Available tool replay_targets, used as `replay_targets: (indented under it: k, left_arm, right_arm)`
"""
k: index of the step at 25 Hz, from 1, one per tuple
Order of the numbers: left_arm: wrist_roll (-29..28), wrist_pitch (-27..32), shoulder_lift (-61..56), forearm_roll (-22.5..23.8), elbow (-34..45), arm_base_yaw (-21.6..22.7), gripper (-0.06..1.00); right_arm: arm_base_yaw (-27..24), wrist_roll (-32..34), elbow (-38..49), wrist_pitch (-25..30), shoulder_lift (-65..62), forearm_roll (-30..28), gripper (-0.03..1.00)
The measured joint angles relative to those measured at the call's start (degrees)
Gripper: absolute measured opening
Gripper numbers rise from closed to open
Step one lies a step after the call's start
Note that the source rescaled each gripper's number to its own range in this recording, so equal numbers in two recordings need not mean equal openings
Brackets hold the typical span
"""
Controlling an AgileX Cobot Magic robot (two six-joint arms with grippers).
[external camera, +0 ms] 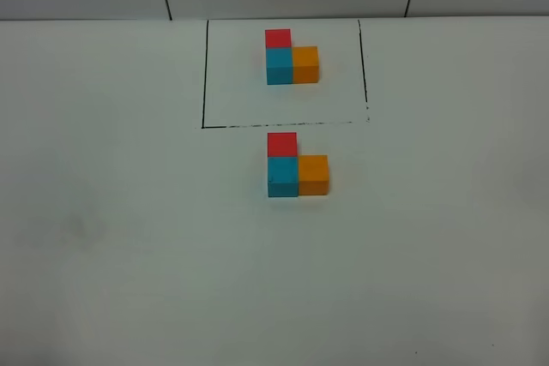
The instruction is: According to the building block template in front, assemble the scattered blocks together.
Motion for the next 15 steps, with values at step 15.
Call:
replay_targets:
  k: [15]
  left_arm:
    - [0.0,0.0,0.0,0.0,0.0,0.0,0.68]
  right_arm:
    - [0.0,0.3,0.0,0.0,0.0,0.0,0.85]
